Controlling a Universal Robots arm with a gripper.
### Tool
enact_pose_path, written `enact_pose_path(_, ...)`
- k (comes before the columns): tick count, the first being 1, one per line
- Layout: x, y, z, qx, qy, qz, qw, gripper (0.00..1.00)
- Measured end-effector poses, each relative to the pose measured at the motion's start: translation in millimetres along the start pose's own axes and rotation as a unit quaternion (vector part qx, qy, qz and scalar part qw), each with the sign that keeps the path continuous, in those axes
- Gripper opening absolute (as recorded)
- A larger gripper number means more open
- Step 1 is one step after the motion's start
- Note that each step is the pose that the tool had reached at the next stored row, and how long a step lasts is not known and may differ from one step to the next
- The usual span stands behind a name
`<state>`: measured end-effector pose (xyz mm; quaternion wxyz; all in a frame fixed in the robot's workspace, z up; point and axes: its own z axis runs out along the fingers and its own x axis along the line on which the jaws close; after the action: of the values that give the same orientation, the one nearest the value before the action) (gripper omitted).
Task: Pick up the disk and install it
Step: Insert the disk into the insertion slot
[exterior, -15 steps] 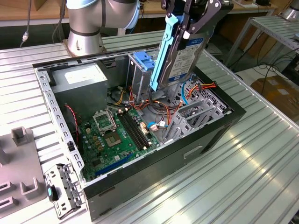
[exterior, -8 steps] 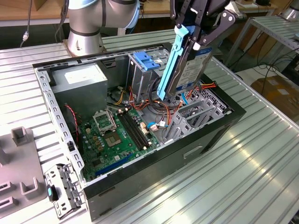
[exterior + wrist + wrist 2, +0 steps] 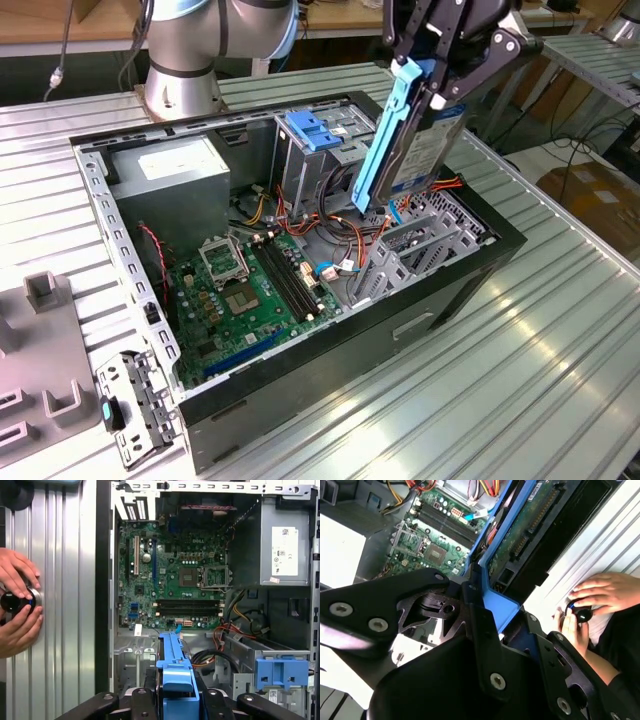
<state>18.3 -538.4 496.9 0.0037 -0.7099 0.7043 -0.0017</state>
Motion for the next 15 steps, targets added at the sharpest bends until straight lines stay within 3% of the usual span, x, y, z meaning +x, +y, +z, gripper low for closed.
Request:
enact_pose_path(6,0.1,-15.2,3.3,0.0,0.0002,0.003,1.0,0.37)
enact_pose_path(13,0.4,-18.6,9.5,0.0,0.0002,0.003,0.99999,0.37)
enact_pose_path(15,4.4,-19.1,11.9,0.0,0.0003,0.003,0.99999,0.37)
